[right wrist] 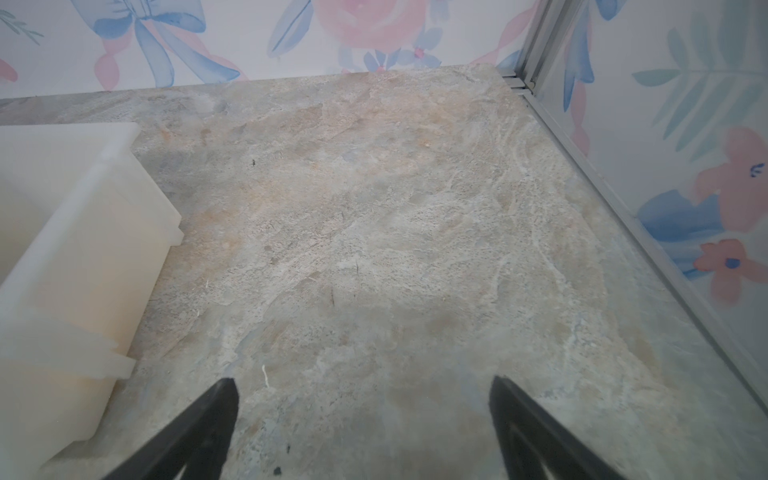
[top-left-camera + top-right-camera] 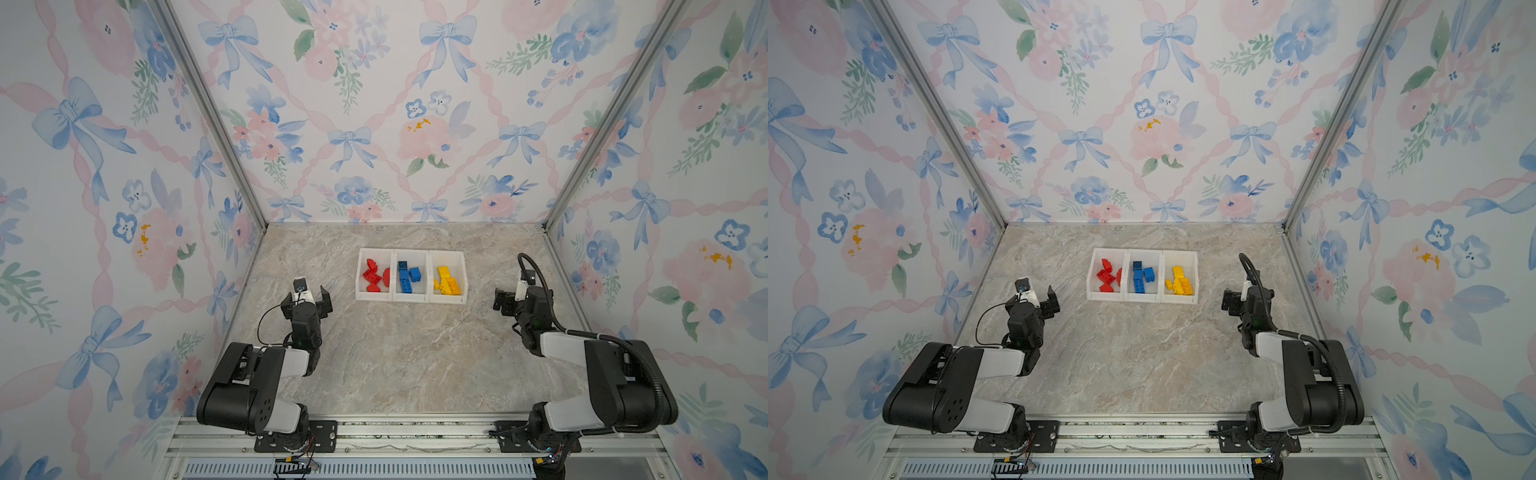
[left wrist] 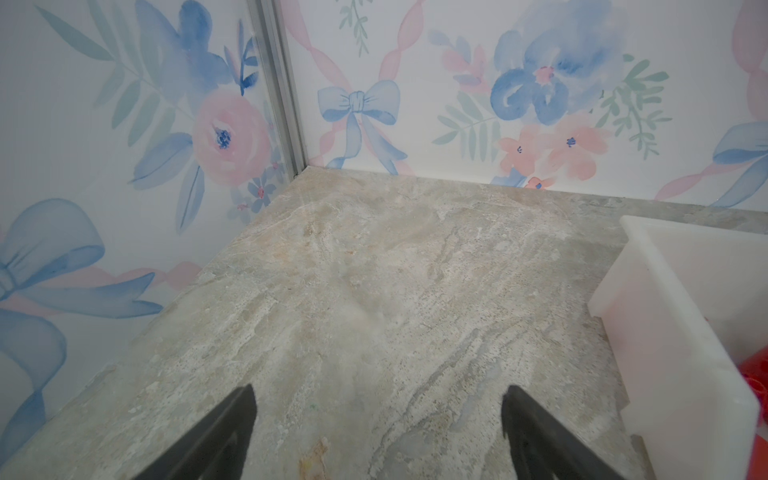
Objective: Sort the legos into containers by color
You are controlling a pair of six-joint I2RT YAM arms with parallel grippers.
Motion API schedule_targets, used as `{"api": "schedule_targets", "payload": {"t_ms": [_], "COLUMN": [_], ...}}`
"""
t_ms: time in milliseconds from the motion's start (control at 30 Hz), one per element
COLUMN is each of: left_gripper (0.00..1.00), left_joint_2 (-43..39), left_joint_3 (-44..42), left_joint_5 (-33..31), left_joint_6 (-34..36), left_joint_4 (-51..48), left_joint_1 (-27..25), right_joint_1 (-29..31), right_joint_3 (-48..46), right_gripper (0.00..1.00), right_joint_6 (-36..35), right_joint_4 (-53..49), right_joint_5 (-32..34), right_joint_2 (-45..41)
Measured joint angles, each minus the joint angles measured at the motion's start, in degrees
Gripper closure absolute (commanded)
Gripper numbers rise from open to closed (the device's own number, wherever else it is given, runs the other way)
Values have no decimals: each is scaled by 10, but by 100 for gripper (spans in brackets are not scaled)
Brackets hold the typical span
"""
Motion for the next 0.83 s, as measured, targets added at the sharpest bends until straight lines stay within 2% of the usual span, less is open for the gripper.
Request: {"api": "schedule_targets", "payload": {"t_ms": [100,267,833], "left_gripper": [6,5,2], "left_joint_2": [18,19,32], "left_joint_3": [-3,-16,-28], "left_joint_5": [0,3,5], "left_joint_6": [2,2,2], "left_joint_4": [27,80,130], "left_joint_1": [0,2,2], "right_joint_1": [0,5,31], "right_joint_3": [-24,-26,-18], "right_gripper": [3,3,3], "right_joint_6": [-2,-7,-22], "right_joint_4": [62,103,105], "right_joint_5": [-2,4,60], "right_joint_2": [26,36,36]}}
